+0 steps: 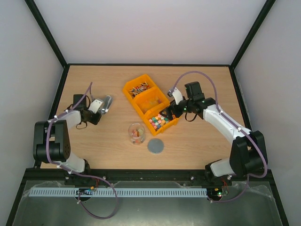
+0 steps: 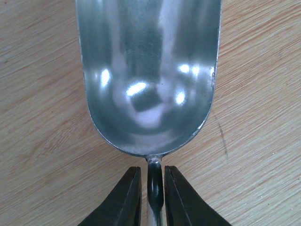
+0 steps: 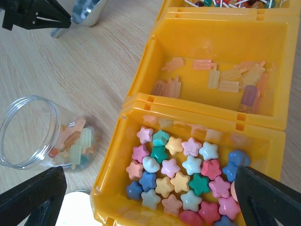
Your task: Pack the candies
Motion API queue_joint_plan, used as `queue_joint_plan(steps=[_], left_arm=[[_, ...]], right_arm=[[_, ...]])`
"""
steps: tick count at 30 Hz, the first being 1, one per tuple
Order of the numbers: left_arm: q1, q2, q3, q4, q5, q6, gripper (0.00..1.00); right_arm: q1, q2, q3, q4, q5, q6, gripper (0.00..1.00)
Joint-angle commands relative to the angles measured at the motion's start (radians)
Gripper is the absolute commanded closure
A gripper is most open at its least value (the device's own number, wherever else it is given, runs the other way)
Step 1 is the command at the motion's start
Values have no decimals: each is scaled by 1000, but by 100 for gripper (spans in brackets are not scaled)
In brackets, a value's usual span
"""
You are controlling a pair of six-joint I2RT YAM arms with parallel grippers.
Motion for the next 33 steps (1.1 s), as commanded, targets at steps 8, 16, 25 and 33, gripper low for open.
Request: queue_joint_plan(steps=[8,16,25,33], left_arm=[[19,-57,45,-94,73,-7,64],[19,-155,82,-124,106,-39,52],[18,-208,128,-126,120,-112,50],[18,-218,144,-125,126,-133,50]], right_arm=[[101,53,52,-97,136,-49,1],[235,121,49,-47,398,-75,1],[387,204,20,51,660,-120,2],[419,286,39,72,713,-111,1]])
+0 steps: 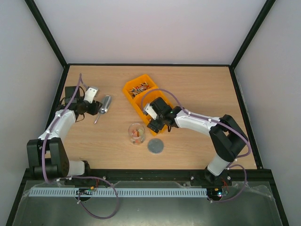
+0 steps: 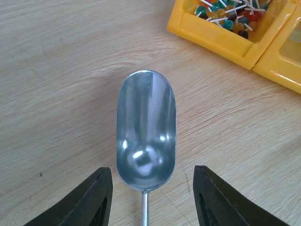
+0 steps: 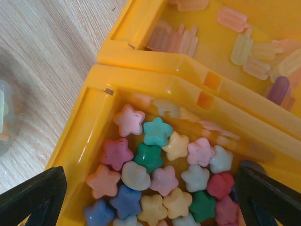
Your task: Pack the candies
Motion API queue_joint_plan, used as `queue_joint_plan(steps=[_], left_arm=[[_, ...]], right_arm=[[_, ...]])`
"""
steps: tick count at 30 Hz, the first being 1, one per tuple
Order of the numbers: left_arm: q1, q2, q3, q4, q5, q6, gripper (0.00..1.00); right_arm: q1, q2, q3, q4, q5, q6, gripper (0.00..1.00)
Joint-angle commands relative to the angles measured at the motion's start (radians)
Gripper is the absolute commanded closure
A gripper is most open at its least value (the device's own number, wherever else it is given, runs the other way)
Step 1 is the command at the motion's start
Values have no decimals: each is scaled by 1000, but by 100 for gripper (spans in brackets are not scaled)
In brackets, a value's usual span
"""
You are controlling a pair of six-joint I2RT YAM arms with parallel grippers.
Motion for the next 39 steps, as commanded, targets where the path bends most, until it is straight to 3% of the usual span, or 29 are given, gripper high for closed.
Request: queue_joint_plan(steps=[1,5,16,21,27,29,34,39], left_arm=[[5,-14,31,-12,22,-26,49],[4,-13,46,-15,25,-33,49],[-6,-9,73,-29,36,-20,49],[-21,2,91,-49,48,-2,49],[-44,0,110,-59,52,10,47],[-52,-6,116,-65,56,14,41],[-61,-32,124,-61,69,19,2],[-62,-47,143,-72,102,-5,1]], right_arm=[[13,56,15,11,74,-12,2],[7,103,22,49,164,-36,1],[-152,147,56,115,169,-151,1],[-215,150,112,102,122,-177,2],[-224,47,154,-9,-42,-173,2],[-224,-16,154,-62,-148,-167,1],[-224,-220,66,-195,-400,-199,1],[-223,-374,-93,-250,-552,-247,1]])
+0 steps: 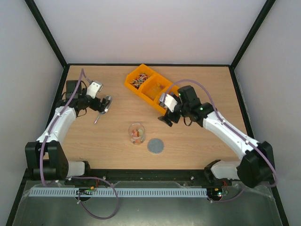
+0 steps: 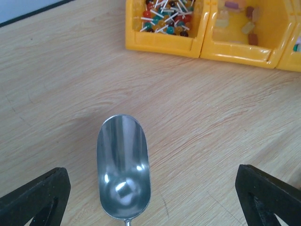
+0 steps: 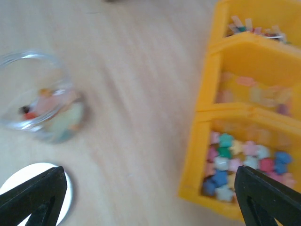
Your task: Pack the candies
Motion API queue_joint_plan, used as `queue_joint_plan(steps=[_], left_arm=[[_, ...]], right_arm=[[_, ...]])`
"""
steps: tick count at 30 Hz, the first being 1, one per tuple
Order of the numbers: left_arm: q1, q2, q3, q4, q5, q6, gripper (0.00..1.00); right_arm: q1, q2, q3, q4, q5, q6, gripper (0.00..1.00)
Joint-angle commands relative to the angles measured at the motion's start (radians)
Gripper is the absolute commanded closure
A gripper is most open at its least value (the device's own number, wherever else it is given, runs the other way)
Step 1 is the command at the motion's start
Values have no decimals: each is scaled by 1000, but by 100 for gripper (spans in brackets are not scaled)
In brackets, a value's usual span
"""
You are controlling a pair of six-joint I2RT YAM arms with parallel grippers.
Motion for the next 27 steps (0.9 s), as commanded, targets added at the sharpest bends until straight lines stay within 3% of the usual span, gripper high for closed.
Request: queue_joint_plan(steps=[1,6,12,27], left_arm=[[-3,-35,43,-20,44,-28,1],[40,-73,-24,2,124,-48,1],[40,-104,-28,-24,220,-41,1],[38,-95,-9,-73,149,-96,1]], right_arm=[[6,-77,-131,-157,-215,-74,1],[35,-130,-296,-103,-205,-152,1],[108,-116,-384,-32,-174,-198,2],[193,43,-488,172,-56,-187,1]])
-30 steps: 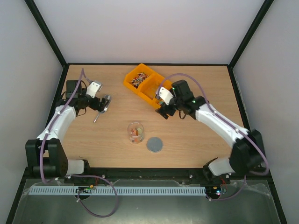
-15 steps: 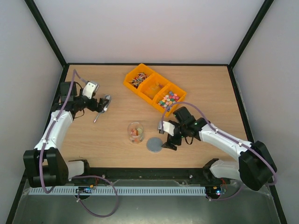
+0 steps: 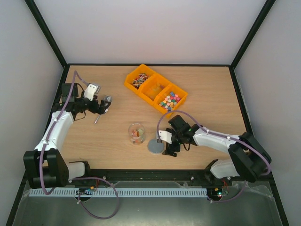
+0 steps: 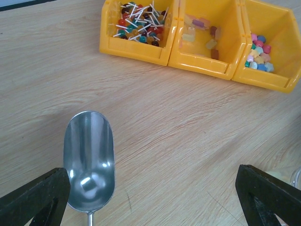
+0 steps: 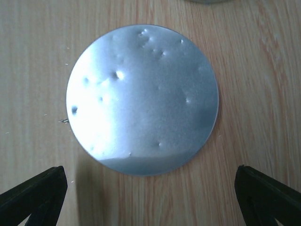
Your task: Pack the candies
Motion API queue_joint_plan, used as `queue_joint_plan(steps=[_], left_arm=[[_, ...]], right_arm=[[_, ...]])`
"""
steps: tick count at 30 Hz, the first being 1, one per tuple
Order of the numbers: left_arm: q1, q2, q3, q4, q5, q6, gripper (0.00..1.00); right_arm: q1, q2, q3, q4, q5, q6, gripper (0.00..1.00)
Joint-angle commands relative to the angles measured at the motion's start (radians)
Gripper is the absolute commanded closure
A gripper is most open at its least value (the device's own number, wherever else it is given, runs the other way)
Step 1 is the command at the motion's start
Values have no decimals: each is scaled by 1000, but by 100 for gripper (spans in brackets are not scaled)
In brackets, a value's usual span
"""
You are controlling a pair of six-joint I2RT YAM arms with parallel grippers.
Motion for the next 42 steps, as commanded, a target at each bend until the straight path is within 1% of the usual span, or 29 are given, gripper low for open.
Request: queue_joint_plan(steps=[1,11,21,34,42], left_arm=[[0,-8,20,-14,-6,-20,1],[0,12,31,-4,-9,-32,1],[0,36,35,10,1,-45,1],[0,31,27,-1,-4,-36,1],[0,26,26,-12,-3,-26,1]], right_arm=[[27,55,-16,81,49,5,1],[92,140,-2,163,90,41,1],[108,168,31,126,77,20,1],[117,250,109,64,46,-15,1],[119,286,150,21,52,5,1]])
